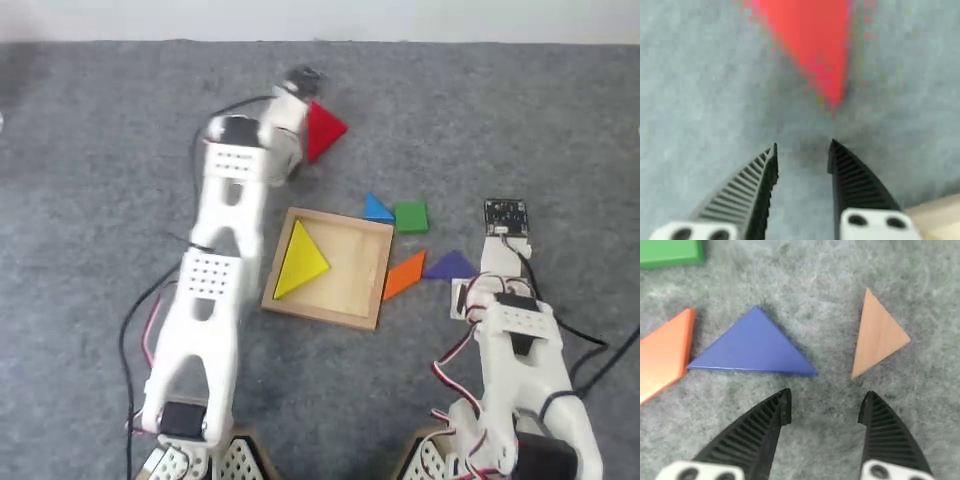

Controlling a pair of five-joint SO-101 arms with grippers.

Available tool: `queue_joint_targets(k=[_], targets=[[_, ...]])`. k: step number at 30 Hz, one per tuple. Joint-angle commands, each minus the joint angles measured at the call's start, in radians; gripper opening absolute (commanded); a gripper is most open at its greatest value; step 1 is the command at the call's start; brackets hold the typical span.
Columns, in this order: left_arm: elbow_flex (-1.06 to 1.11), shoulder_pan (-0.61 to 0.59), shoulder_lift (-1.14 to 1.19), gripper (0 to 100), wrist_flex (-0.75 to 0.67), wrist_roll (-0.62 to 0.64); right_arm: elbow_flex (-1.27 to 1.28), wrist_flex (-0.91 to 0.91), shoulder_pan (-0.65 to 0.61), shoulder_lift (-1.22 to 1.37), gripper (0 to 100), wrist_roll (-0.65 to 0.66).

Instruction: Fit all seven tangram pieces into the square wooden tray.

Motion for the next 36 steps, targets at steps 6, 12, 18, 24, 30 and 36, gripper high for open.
queue_joint_targets(k=[6,12,18,24,30,36], targets=[[-0.059,-0.295,-0.537,17,0.046,0.265,0.018,-0.051,-0.001,-0.047,23.8,0.009],[-0.050,-0.362,-0.591,17,0.110,0.264,0.018,-0.050,-0.001,-0.047,23.8,0.009],[-0.050,-0.408,-0.555,17,0.141,0.264,-0.011,-0.050,-0.007,-0.048,23.8,0.006],[-0.044,-0.456,-0.582,17,0.135,0.264,0.006,-0.050,0.065,-0.036,23.8,0.008],[0.027,-0.370,-0.608,17,0.143,0.230,0.025,-0.056,0.079,-0.048,23.8,0.005],[0.088,-0.365,-0.647,17,0.141,0.229,0.023,-0.058,0.070,-0.048,23.8,0.009]])
